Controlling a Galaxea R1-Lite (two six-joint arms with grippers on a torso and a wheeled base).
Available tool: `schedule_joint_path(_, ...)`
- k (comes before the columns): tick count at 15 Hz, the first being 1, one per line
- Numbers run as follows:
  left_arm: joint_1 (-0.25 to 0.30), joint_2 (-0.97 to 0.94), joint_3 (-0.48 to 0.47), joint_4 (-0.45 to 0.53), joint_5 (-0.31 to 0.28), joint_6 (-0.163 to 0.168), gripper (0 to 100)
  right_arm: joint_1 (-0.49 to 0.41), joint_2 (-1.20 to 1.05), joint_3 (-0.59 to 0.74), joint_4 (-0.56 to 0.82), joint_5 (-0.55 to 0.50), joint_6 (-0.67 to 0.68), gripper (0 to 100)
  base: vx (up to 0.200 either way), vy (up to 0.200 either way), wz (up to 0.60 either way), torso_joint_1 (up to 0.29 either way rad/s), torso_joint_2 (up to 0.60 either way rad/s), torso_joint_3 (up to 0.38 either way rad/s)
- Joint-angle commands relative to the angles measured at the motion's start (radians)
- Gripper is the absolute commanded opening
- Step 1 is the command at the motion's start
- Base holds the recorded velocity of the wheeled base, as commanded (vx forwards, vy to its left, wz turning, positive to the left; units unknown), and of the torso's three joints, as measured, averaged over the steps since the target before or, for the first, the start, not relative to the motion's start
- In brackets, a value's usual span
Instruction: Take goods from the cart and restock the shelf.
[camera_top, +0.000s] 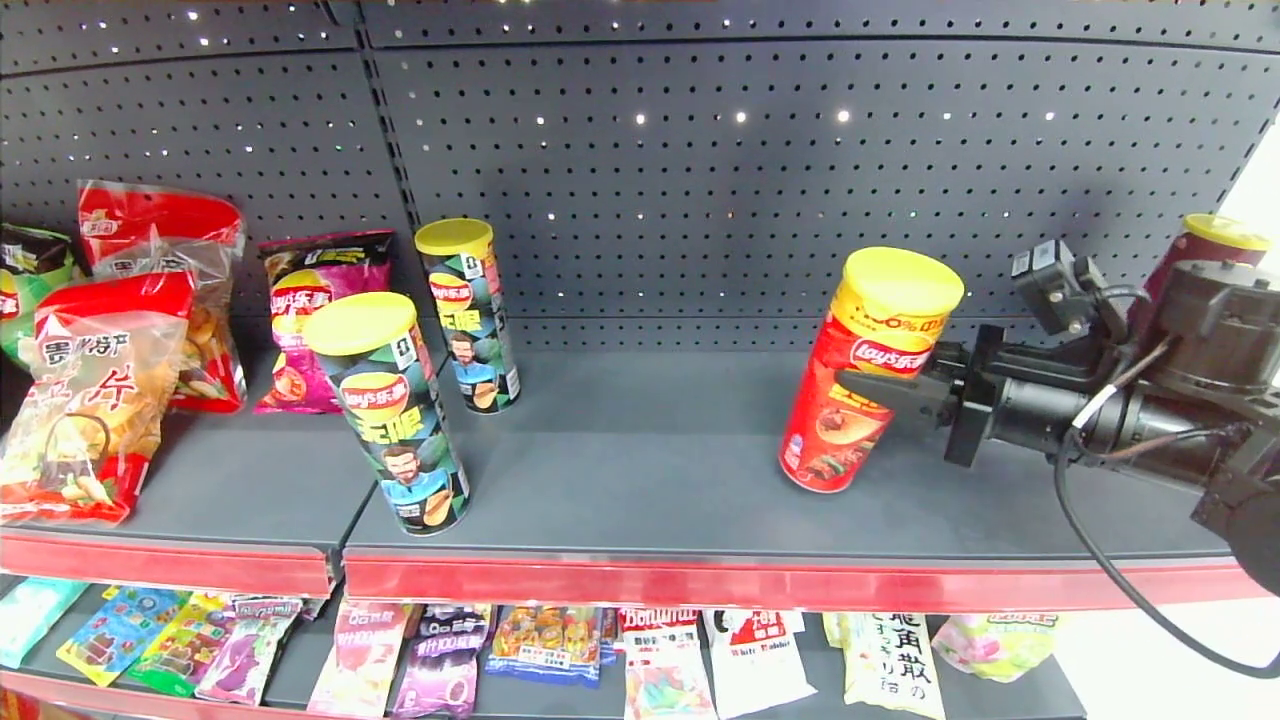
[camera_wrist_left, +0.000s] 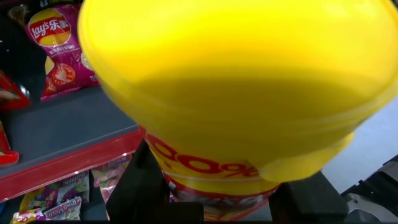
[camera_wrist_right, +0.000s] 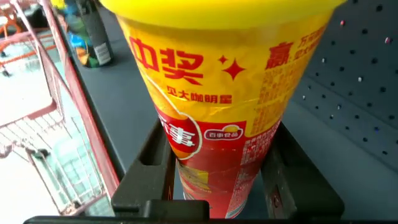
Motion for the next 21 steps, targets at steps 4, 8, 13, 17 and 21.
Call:
schedule_joint_path(4, 0.0, -0.001, 0.0, 0.001, 0.0, 0.001, 0, 0.014, -0.011, 0.064, -0.001, 0.068, -0.028, 0, 0.0, 0.0, 0.0, 0.0, 0.0, 0.0)
schedule_joint_path(8, 0.0, 0.001, 0.0, 0.001, 0.0, 0.0, 0, 0.036, -0.017, 0.103, -0.001, 0.079, -0.028, 0, 0.0, 0.0, 0.0, 0.0, 0.0, 0.0)
schedule_joint_path(13, 0.0, 0.002, 0.001, 0.001, 0.0, 0.0, 0, 0.057, -0.027, 0.142, -0.004, 0.08, -0.028, 0, 0.0, 0.0, 0.0, 0.0, 0.0, 0.0)
schedule_joint_path(17, 0.0, 0.002, 0.001, 0.001, 0.0, 0.0, 0, 0.059, -0.022, 0.141, -0.004, 0.079, -0.028, 0, 0.0, 0.0, 0.0, 0.0, 0.0, 0.0)
schedule_joint_path(21, 0.0, 0.001, 0.003, 0.001, 0.0, 0.0, 0, 0.06, -0.019, 0.136, -0.004, 0.071, -0.029, 0, 0.0, 0.0, 0.0, 0.0, 0.0, 0.0)
